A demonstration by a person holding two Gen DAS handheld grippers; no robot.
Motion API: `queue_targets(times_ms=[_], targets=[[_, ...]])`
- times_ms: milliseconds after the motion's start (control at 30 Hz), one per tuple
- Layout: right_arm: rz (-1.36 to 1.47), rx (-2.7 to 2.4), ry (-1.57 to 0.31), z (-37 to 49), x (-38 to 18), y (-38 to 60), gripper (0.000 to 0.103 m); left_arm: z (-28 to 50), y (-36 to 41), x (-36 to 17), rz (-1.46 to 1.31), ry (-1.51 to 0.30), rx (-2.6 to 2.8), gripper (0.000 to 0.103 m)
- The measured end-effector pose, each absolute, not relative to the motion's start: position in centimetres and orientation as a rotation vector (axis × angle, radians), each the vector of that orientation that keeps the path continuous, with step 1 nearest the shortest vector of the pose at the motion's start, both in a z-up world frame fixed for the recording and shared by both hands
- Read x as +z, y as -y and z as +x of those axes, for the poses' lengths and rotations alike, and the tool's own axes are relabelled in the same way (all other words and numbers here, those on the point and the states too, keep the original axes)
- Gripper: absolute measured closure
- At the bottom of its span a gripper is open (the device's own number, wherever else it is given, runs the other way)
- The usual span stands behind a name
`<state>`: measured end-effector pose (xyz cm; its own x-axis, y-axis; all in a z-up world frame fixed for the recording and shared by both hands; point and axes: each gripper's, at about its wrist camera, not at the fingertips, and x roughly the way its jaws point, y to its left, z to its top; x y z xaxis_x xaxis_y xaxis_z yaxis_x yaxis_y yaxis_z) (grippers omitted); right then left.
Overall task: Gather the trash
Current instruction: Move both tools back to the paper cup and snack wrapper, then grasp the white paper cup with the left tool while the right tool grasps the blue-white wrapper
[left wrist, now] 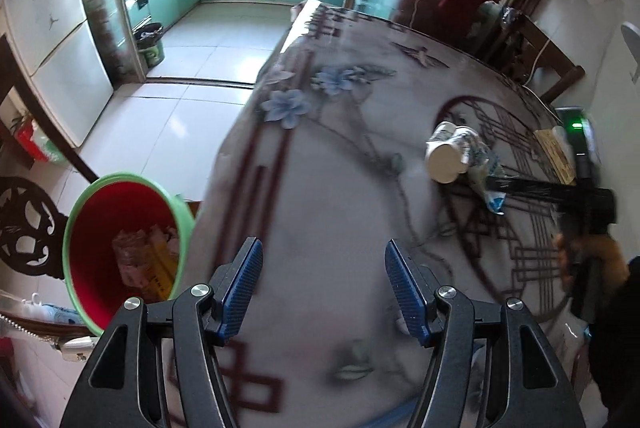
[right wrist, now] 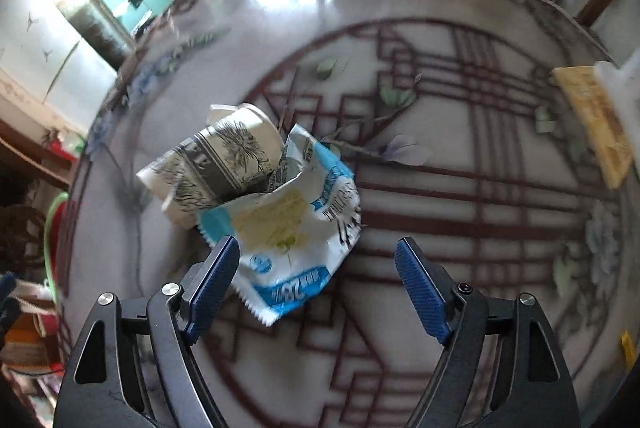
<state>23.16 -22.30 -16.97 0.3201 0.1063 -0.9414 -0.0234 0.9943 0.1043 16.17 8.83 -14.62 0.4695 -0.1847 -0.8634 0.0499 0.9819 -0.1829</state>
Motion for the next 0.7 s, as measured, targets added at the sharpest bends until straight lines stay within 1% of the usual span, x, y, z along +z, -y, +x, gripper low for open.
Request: queue_targets(times_ms=[33,67,100,167,200,233,367,533,700], targets=[[0.076,0.09,-1.259,23.4,-17.6,22.1,0.028,16.3,-8.1,-14.4,-0.133,-1.07,-0.147,0.04],[0.085,0.094,-1.274,23.5,-18.0,22.1,0.037,16.5,-7.6,-14.2,-0.128,-1.067,-0.15,0.04],[0.076,0.091,-1.257,23.4,-17.8,21.9,0.042,16.7,-7.0,-14.0,-0.122,-1.063,-0.152,0.04],[0.054,0.127,-1.247,23.5,-17.6,21.6,0.076,17.3,-5.9,-13.9,-0.117,-1.063,-0.155,0.04],[0.039,0.127,-1.249,23.5,-17.7,21.6,0.083,17.6,-5.4,-13.9,-0.114,-1.065,-0.156,0.04],[0.017,0.125,-1.252,23.5,-17.7,21.7,0.096,18.0,-4.8,-14.0,-0.112,-1.066,-0.157,0.04],[0.064,0.151,-1.221,22.6,-17.2,23.5,0.101,20.2,-1.8,-13.9,-0.088,-1.064,-0.193,0.04],[0.192,0.156,-1.138,19.0,-14.0,27.2,0.101,23.9,2.5,-13.8,-0.019,-1.035,-0.299,0.04],[0.254,0.128,-1.115,16.6,-12.6,30.1,0.101,27.9,7.1,-15.6,0.114,-1.066,-0.426,0.04]])
